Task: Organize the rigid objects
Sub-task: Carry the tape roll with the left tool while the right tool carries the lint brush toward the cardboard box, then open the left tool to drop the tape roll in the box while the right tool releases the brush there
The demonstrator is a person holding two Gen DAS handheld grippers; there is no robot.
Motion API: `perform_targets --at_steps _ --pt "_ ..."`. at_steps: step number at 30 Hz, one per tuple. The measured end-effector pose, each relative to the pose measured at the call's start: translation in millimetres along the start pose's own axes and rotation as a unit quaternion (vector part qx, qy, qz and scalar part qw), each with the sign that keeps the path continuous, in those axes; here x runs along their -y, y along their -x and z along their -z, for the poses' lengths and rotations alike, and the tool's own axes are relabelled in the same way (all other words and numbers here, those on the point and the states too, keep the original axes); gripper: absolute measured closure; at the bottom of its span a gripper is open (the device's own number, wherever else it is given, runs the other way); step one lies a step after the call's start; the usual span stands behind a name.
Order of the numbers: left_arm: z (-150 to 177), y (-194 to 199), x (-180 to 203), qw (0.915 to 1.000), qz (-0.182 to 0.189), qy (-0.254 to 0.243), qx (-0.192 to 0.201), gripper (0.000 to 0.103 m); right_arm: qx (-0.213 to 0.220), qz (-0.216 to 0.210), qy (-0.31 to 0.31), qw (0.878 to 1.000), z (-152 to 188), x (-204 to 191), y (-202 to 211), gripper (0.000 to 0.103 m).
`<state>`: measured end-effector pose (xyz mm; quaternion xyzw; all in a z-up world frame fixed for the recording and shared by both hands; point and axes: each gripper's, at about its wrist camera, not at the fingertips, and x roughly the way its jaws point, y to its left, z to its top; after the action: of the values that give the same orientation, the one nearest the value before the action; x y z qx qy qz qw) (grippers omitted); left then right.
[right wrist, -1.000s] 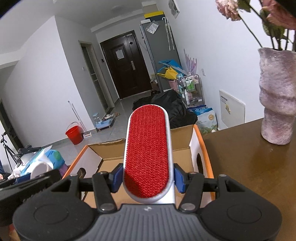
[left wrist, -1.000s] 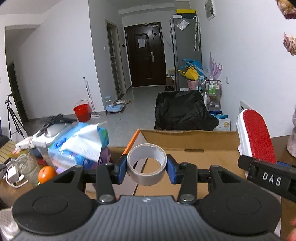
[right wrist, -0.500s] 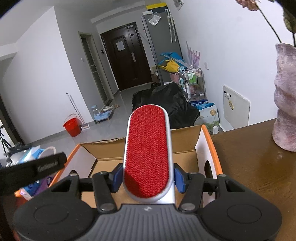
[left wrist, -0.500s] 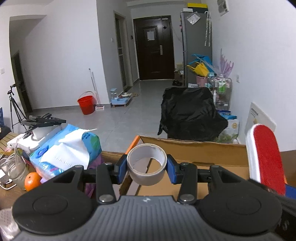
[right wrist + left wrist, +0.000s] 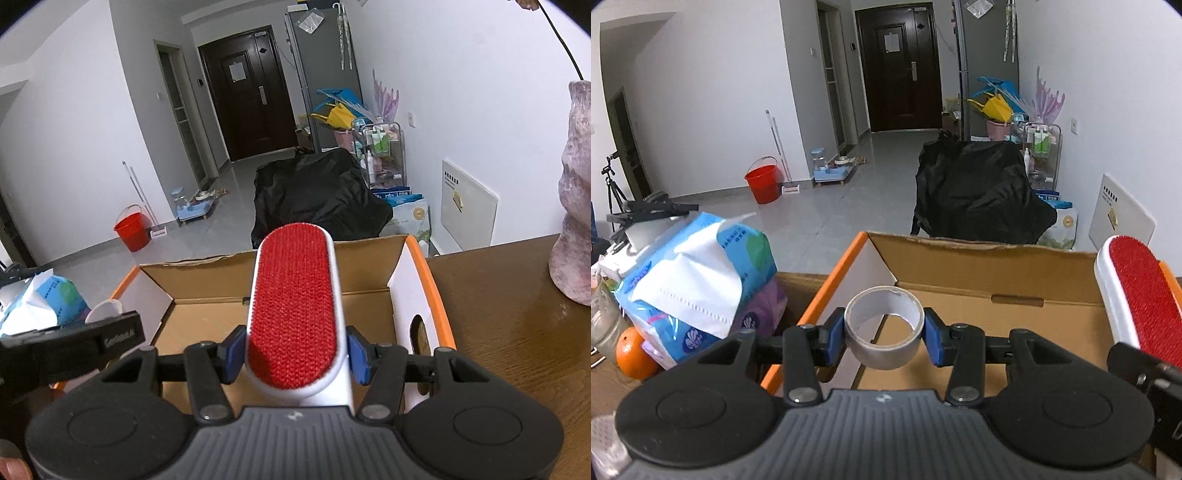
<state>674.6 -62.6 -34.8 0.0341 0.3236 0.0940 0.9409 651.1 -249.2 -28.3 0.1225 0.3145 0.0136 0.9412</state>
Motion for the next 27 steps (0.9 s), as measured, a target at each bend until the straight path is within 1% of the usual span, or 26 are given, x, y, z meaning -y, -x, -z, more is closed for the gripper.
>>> perform_targets --at_steps 3,5,6,7,8,9,11,12,13,16,19,21,27 --pt "3.3 -3.8 -2.0 1.0000 0.004 0.006 -0.005 0.057 -0.002 -0.001 0.004 1.000 0.6 -0.7 -1.3 0.048" --pt "5.8 -4.5 -1.8 1.0000 0.005 0.007 -0.003 0.050 -0.006 0.000 0.009 1.000 1.6 -1.8 -2.4 0.047" --pt "6.7 -4.3 -2.1 1.0000 0.006 0.005 -0.002 0.037 -0.006 0.000 0.010 1.000 1.4 -2.4 -2.2 0.047" --pt "6.7 -3.7 -3.0 1.0000 0.006 0.005 0.001 0.020 -0.002 -0.002 0.008 1.000 -0.4 -1.5 0.1 0.046" --pt "6.8 -2.5 -3.8 1.0000 0.004 0.006 0.005 0.014 0.004 -0.004 0.008 1.000 -0.9 0.3 5.9 0.034" --pt "7.0 0.3 -4.5 0.9999 0.002 0.009 0.013 0.011 0.014 -0.005 0.005 1.000 -2.2 1.0 11.3 0.019" --pt "5.6 4.9 -5.3 0.9997 0.003 0.008 0.024 0.004 0.038 0.000 -0.001 0.999 -3.0 2.1 21.1 0.005" --pt "5.7 7.5 -5.7 0.9996 0.006 0.008 0.027 0.000 0.044 0.005 -0.002 0.999 -2.7 2.1 24.2 0.004" --pt "6.2 10.1 -5.9 0.9995 0.006 0.007 0.030 0.000 0.046 0.007 -0.004 0.999 -3.5 3.1 25.9 0.004" --pt "6.7 14.7 -5.5 0.9994 0.016 0.001 0.031 0.000 0.043 -0.008 -0.016 0.999 -4.6 8.3 27.0 0.003" --pt "7.3 18.1 -3.8 0.9992 0.016 -0.010 0.035 0.000 0.042 -0.017 -0.016 0.999 -3.4 8.8 28.0 0.002" --pt "9.3 20.8 -3.1 0.9990 0.016 -0.015 0.040 0.000 0.046 -0.022 -0.013 0.999 -1.8 8.1 29.9 0.000" --pt "17.4 30.6 -5.9 0.9983 0.022 -0.020 0.051 0.000 0.064 -0.040 -0.003 0.997 4.1 4.8 40.9 0.000"
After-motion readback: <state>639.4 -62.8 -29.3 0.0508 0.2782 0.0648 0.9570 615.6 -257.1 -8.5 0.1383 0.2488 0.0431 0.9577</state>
